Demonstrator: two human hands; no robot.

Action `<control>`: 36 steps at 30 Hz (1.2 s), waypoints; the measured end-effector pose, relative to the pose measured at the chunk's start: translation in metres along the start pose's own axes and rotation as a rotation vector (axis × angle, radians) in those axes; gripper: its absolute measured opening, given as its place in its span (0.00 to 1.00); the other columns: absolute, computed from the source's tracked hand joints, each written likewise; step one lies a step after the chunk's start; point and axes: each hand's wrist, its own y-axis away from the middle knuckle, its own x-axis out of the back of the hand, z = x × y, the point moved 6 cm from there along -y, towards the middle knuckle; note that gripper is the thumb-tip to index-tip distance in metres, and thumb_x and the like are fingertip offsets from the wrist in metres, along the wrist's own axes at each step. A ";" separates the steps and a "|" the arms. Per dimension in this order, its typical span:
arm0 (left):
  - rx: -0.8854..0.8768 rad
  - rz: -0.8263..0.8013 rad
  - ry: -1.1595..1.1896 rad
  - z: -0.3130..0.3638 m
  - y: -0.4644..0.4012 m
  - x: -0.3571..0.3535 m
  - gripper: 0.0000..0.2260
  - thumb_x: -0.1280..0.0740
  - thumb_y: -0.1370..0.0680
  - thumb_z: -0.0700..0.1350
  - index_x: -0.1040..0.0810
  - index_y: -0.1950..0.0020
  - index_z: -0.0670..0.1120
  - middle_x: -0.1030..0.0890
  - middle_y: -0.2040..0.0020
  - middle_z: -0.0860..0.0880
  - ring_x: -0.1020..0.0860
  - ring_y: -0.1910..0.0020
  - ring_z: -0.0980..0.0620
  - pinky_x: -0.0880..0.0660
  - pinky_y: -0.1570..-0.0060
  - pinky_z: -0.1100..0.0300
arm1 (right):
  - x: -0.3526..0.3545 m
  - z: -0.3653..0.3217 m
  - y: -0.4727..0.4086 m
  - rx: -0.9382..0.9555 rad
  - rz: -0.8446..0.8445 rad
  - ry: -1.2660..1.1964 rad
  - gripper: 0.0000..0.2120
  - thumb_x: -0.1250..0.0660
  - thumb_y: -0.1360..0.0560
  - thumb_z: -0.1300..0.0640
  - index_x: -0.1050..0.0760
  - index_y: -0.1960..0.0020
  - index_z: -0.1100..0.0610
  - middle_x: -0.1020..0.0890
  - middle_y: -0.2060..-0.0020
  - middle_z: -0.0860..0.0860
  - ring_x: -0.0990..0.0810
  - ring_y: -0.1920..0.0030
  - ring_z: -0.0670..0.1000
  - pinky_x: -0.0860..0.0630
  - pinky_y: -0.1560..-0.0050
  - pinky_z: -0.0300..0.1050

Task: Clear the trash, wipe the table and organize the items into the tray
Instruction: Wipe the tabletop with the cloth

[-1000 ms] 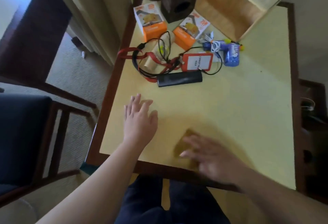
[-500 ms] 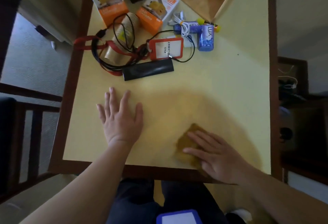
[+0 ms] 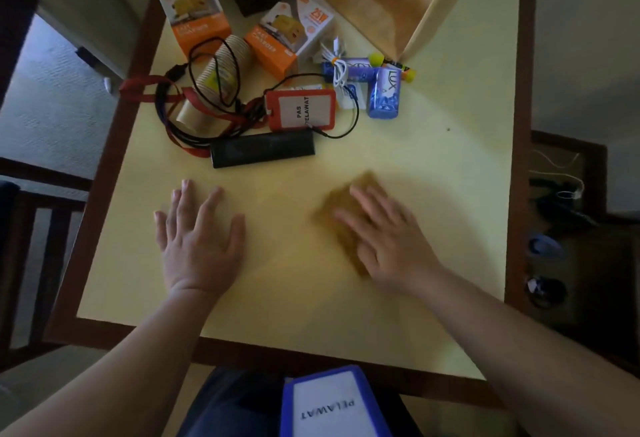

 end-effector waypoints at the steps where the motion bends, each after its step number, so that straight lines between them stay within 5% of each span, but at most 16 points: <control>1: 0.003 -0.001 -0.003 0.000 0.000 0.000 0.28 0.44 0.17 0.67 0.38 0.19 0.60 0.51 0.14 0.50 0.58 0.15 0.52 0.61 0.18 0.44 | -0.004 0.005 0.022 0.127 -0.051 0.001 0.26 0.43 0.22 0.48 0.33 0.24 0.44 0.43 0.17 0.51 0.44 0.18 0.56 0.44 0.22 0.59; 2: 0.002 0.000 -0.007 0.001 -0.001 -0.001 0.28 0.44 0.17 0.67 0.38 0.19 0.60 0.51 0.14 0.50 0.57 0.15 0.52 0.60 0.18 0.44 | -0.002 0.026 0.036 0.167 -0.049 -0.027 0.24 0.42 0.23 0.48 0.30 0.27 0.44 0.39 0.18 0.51 0.40 0.19 0.58 0.40 0.23 0.61; 4: -0.002 0.005 -0.009 0.002 -0.001 -0.001 0.28 0.44 0.17 0.67 0.38 0.19 0.59 0.50 0.14 0.50 0.57 0.15 0.52 0.59 0.18 0.43 | 0.016 0.095 0.038 -0.044 0.032 -0.104 0.22 0.42 0.25 0.51 0.30 0.31 0.45 0.34 0.21 0.55 0.35 0.22 0.62 0.35 0.27 0.67; 8: 0.000 0.024 0.015 0.002 0.001 0.001 0.27 0.42 0.17 0.66 0.36 0.19 0.59 0.49 0.14 0.49 0.56 0.15 0.52 0.59 0.18 0.42 | 0.067 0.213 -0.016 -0.685 0.106 -0.076 0.26 0.53 0.16 0.48 0.48 0.18 0.46 0.50 0.16 0.52 0.52 0.17 0.57 0.53 0.18 0.62; 13: -0.015 0.048 0.028 0.000 0.001 0.000 0.27 0.39 0.17 0.65 0.36 0.19 0.59 0.48 0.14 0.50 0.56 0.15 0.53 0.58 0.17 0.43 | 0.090 0.228 -0.078 -0.918 0.157 -0.169 0.29 0.59 0.16 0.46 0.59 0.15 0.46 0.56 0.15 0.52 0.58 0.16 0.56 0.57 0.18 0.58; 16: -0.026 0.053 0.039 0.000 0.001 0.000 0.27 0.40 0.17 0.66 0.36 0.19 0.58 0.48 0.14 0.50 0.56 0.15 0.53 0.58 0.17 0.43 | 0.060 0.167 -0.054 -0.709 0.169 -0.088 0.32 0.55 0.19 0.47 0.47 0.16 0.51 0.48 0.16 0.57 0.48 0.17 0.61 0.47 0.20 0.61; 20: -0.022 0.040 0.052 0.001 0.002 0.002 0.27 0.41 0.17 0.66 0.36 0.19 0.59 0.48 0.14 0.49 0.56 0.15 0.53 0.58 0.18 0.43 | -0.011 0.041 0.064 -0.072 0.029 -0.042 0.25 0.44 0.21 0.49 0.32 0.24 0.46 0.43 0.17 0.52 0.45 0.18 0.59 0.43 0.23 0.61; 22: -0.026 0.038 0.056 0.003 0.002 0.003 0.27 0.40 0.17 0.65 0.36 0.20 0.59 0.48 0.14 0.49 0.55 0.15 0.52 0.58 0.18 0.43 | -0.017 0.051 0.104 0.014 -0.028 -0.046 0.21 0.41 0.22 0.49 0.30 0.29 0.44 0.39 0.19 0.50 0.40 0.19 0.58 0.40 0.24 0.63; 24: -0.024 0.047 0.058 0.003 0.002 0.004 0.27 0.39 0.18 0.65 0.35 0.20 0.58 0.47 0.14 0.49 0.55 0.15 0.52 0.58 0.17 0.43 | 0.003 0.106 0.098 -0.218 0.070 -0.087 0.21 0.42 0.24 0.50 0.31 0.31 0.44 0.36 0.21 0.51 0.35 0.23 0.61 0.36 0.27 0.68; 27: -0.028 0.048 0.053 0.002 0.002 0.004 0.27 0.39 0.18 0.65 0.34 0.20 0.58 0.47 0.14 0.49 0.55 0.15 0.51 0.58 0.17 0.44 | 0.034 0.161 0.056 -0.731 0.200 -0.144 0.25 0.53 0.20 0.47 0.40 0.23 0.44 0.47 0.17 0.49 0.48 0.18 0.58 0.46 0.21 0.68; 30: -0.034 0.043 0.049 0.002 0.003 0.005 0.27 0.39 0.17 0.65 0.34 0.20 0.57 0.48 0.14 0.49 0.55 0.15 0.51 0.58 0.17 0.44 | 0.022 0.107 0.009 -0.804 0.195 -0.107 0.33 0.58 0.21 0.45 0.45 0.17 0.49 0.52 0.16 0.55 0.53 0.16 0.58 0.46 0.20 0.64; 34: -0.038 0.034 0.032 -0.001 0.001 0.003 0.27 0.41 0.17 0.66 0.35 0.20 0.59 0.49 0.14 0.49 0.54 0.15 0.51 0.58 0.18 0.44 | -0.033 -0.076 0.032 -0.138 0.099 -0.066 0.32 0.43 0.22 0.46 0.39 0.18 0.43 0.47 0.16 0.54 0.48 0.17 0.58 0.43 0.21 0.60; 36: -0.028 0.019 0.025 -0.004 -0.001 0.001 0.27 0.41 0.18 0.67 0.35 0.20 0.60 0.50 0.14 0.49 0.54 0.15 0.50 0.58 0.18 0.43 | -0.047 -0.104 0.086 0.052 0.038 -0.074 0.31 0.39 0.22 0.48 0.38 0.19 0.39 0.46 0.16 0.49 0.47 0.16 0.54 0.45 0.21 0.55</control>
